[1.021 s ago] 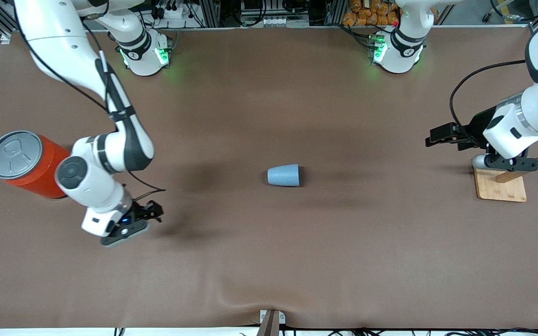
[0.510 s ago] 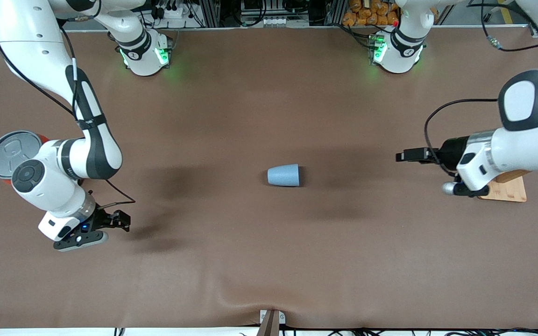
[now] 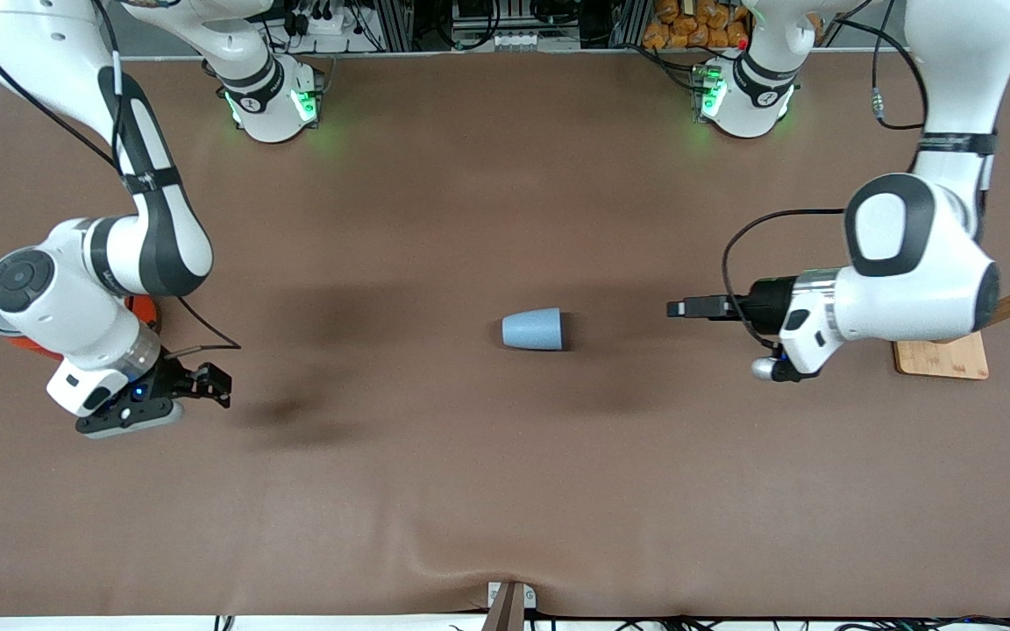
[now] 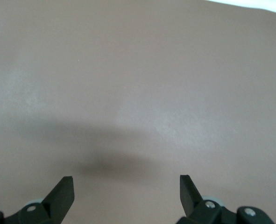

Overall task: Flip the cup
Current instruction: 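Withdraw the right gripper while the left gripper reaches toward the cup, then grasp the lying blue cup's base with the left gripper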

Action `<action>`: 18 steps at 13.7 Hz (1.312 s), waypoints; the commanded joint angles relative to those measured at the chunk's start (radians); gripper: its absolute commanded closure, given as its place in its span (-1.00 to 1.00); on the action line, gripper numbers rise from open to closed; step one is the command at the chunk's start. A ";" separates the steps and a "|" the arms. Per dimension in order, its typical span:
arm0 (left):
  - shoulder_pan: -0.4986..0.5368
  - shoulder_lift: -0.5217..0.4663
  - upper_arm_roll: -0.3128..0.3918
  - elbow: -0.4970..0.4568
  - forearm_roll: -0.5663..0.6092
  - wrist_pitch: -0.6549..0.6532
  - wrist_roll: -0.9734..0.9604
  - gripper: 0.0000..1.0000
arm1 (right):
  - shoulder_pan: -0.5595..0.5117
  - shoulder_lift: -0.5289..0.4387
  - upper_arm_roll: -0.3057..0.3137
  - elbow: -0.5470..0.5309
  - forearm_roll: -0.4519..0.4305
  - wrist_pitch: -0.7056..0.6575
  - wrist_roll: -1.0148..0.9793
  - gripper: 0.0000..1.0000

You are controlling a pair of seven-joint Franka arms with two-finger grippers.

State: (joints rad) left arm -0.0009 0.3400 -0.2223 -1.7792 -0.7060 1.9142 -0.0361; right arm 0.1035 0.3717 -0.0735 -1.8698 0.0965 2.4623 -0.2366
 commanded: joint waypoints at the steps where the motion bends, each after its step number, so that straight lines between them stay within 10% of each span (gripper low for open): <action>1: -0.048 -0.019 -0.003 -0.077 -0.038 0.144 0.015 -1.00 | -0.051 -0.092 0.011 -0.081 -0.011 -0.011 0.008 -1.00; 6: -0.091 0.042 -0.008 -0.106 -0.082 0.218 0.140 -0.52 | -0.065 -0.223 0.009 -0.074 -0.009 -0.248 0.051 -1.00; 12: -0.129 0.118 -0.008 -0.206 -0.404 0.324 0.445 -0.43 | -0.064 -0.349 0.006 0.087 -0.119 -0.696 0.254 -1.00; 18: -0.154 0.211 -0.009 -0.221 -0.687 0.324 0.729 -0.31 | -0.086 -0.409 -0.006 0.187 -0.135 -0.796 0.281 -1.00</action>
State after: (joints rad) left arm -0.1350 0.5405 -0.2300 -2.0021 -1.3323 2.2237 0.6505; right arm 0.0480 -0.0429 -0.0811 -1.7514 -0.0182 1.7095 0.0331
